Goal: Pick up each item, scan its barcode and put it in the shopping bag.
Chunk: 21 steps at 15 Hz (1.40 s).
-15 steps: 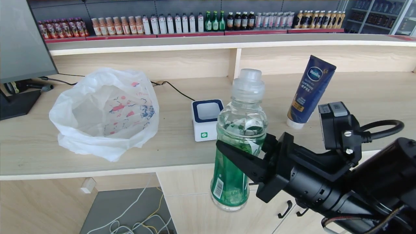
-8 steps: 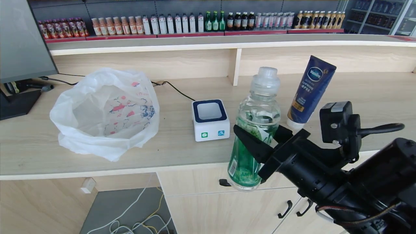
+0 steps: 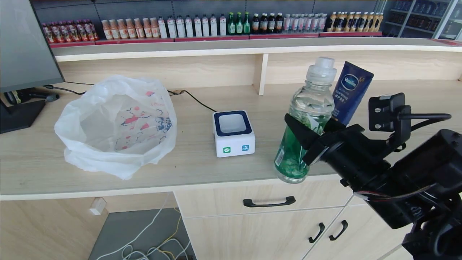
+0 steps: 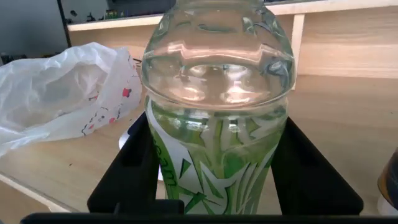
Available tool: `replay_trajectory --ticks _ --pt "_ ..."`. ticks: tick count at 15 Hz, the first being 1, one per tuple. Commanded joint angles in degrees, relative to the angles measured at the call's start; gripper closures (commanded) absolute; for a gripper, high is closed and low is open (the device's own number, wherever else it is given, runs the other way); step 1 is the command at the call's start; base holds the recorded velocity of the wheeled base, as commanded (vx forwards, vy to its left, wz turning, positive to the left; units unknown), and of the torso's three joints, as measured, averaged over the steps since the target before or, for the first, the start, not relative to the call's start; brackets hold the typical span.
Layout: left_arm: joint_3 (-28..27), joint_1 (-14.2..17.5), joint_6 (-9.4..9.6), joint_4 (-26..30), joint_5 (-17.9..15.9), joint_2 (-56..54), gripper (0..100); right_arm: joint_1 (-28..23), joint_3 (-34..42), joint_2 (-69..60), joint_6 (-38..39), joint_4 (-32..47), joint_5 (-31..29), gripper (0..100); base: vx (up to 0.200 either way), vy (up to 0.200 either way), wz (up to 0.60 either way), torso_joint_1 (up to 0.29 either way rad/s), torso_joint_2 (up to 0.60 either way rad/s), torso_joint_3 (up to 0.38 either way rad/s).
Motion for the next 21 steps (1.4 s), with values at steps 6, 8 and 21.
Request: replay_trajectory --ticks 6,8,21 --pt "0.0 0.0 0.07 0.0 0.0 0.0 0 -1.3 -4.7 0.3 0.3 -0.1 0.0 100 0.000 0.200 0.00 0.002 0.00 0.002" --pt "0.0 0.0 -0.02 0.0 0.0 0.0 0 -1.3 -4.9 0.0 0.3 -0.1 0.1 100 0.000 0.200 0.00 -0.002 0.00 0.002" --pt "0.0 0.0 0.24 0.0 0.0 0.0 0 -1.1 -4.2 -5.0 -4.5 -0.1 1.1 100 0.000 0.046 0.00 0.002 0.00 0.000"
